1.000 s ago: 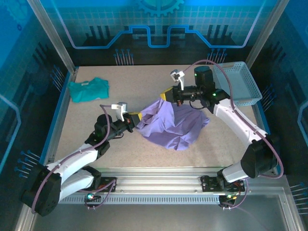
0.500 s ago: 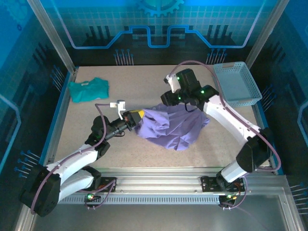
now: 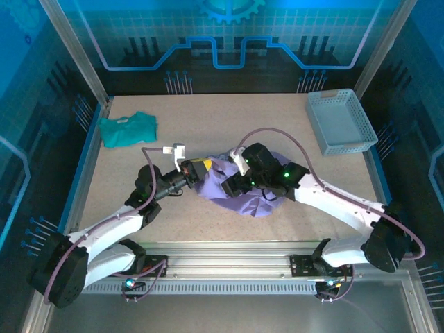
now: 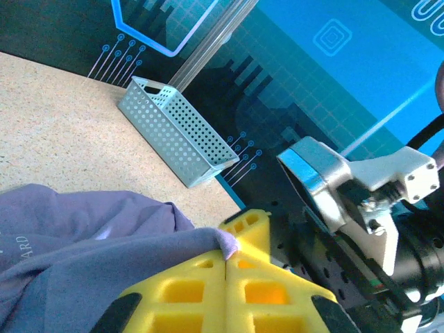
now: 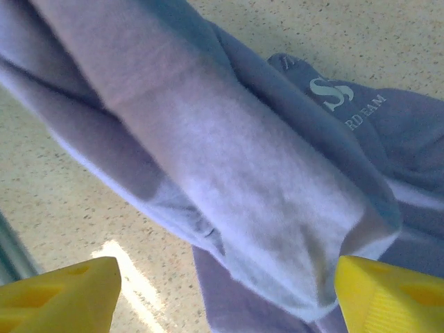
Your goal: Fold the inside-out t-shirt
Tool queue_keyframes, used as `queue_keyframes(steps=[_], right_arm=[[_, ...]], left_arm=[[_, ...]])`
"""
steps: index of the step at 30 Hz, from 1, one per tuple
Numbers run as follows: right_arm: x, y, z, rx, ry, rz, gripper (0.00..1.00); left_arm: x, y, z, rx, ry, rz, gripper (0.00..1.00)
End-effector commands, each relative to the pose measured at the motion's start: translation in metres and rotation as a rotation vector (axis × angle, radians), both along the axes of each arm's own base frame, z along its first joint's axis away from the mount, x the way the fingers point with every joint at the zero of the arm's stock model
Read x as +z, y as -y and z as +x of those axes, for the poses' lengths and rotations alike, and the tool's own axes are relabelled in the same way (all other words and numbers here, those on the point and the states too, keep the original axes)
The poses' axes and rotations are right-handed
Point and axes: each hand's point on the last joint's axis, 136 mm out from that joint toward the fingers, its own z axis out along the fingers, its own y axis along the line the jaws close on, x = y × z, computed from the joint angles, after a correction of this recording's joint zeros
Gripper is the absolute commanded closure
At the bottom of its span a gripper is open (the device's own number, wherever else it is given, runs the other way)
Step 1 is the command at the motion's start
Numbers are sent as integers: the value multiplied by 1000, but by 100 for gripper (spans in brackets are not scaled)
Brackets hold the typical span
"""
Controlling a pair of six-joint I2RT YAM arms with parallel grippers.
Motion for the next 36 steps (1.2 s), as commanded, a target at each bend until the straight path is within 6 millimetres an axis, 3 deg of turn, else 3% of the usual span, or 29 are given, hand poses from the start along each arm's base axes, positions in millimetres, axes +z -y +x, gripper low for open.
queue_keyframes(steps=[1,4,10,12,18,23,29,33,36], right_arm=[[11,-13,29,-1,117,-19,19],[9,-15,46,-5,122,-27,32],[12,-29,52,76,47,70,88],[16,-30,48,108,0,126,100],[63,-37,10,320,-200,488,100],[81,-50,-5,432,-309,631,100],[78,-52,7,400,-355,653,100],[76,-51,19,357,-366,657,100],[74,-49,27,328,-382,667,100]], left_arm=[[19,3,-2,-12,55,-8,100],[17,1,-3,-3,56,3,100],[13,-4,0,35,57,31,100],[7,-10,6,85,36,51,100],[-41,-65,47,459,-107,361,98],[-55,-79,59,523,-147,539,92],[-54,-79,45,484,-136,542,72],[-41,-71,21,400,-86,480,54],[-27,-57,1,306,-35,419,48]])
